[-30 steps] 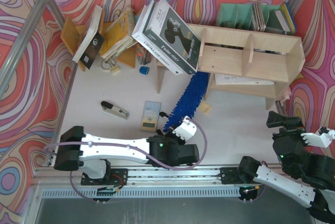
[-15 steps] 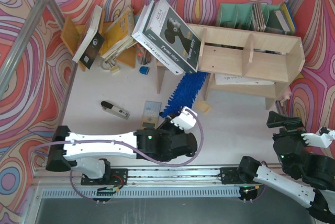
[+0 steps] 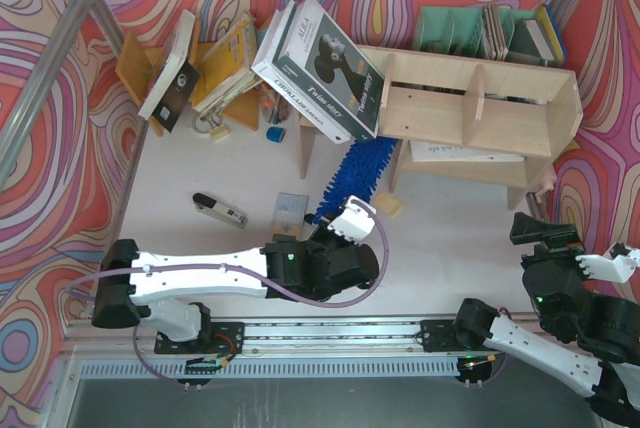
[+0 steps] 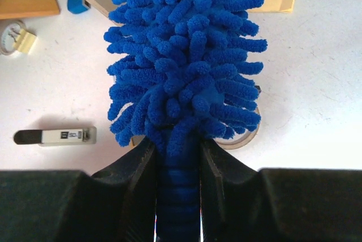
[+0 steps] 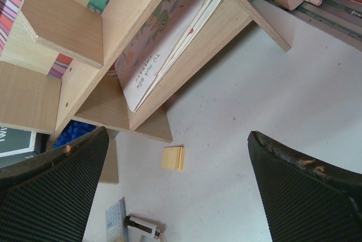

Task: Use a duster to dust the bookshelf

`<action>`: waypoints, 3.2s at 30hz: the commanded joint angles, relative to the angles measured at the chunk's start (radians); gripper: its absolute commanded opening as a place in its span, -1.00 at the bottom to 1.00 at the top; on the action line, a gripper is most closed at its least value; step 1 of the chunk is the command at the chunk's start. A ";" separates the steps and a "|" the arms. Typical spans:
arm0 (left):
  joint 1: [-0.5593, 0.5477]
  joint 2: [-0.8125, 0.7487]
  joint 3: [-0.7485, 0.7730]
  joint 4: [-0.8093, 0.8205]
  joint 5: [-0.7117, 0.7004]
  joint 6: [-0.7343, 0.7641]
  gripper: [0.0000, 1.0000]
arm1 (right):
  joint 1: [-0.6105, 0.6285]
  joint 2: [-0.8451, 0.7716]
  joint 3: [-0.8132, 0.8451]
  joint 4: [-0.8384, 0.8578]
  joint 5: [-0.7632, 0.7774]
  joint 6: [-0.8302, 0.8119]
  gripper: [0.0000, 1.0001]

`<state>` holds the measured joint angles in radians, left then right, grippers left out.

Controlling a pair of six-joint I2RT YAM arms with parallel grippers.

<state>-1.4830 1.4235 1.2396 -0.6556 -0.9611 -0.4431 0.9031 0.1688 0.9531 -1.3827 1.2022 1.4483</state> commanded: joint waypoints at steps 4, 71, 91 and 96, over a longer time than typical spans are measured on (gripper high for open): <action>0.003 0.061 0.035 0.083 0.019 -0.100 -1.00 | 0.004 -0.008 -0.007 -0.035 0.010 0.027 0.97; 0.235 -0.207 -0.131 -0.036 0.096 -0.241 -1.00 | 0.005 0.105 -0.559 0.927 -0.092 -0.683 0.97; 0.233 -0.121 -0.095 -0.004 0.176 -0.255 -1.00 | 0.004 0.126 -0.556 0.911 -0.085 -0.655 0.97; 0.233 -0.130 -0.082 -0.042 0.176 -0.259 -1.00 | 0.005 0.132 -0.551 0.907 -0.087 -0.652 0.97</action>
<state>-1.2484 1.3128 1.1229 -0.7017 -0.7551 -0.6960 0.9031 0.2905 0.3859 -0.4767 1.0912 0.7856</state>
